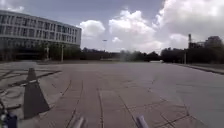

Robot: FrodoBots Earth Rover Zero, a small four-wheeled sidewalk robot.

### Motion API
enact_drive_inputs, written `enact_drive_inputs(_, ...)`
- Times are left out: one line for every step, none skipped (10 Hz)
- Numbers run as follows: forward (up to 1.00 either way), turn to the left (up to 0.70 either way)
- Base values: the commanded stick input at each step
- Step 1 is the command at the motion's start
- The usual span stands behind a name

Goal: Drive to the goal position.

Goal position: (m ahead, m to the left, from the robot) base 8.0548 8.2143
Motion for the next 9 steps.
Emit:
enact_drive_inputs(0.7, 0.0)
enact_drive_inputs(0.7, 0.0)
enact_drive_inputs(0.7, 0.0)
enact_drive_inputs(0.7, 0.0)
enact_drive_inputs(0.7, 0.24)
enact_drive_inputs(0.7, 0.32)
enact_drive_inputs(0.7, 0.13)
enact_drive_inputs(0.7, 0.0)
enact_drive_inputs(0.7, 0.0)
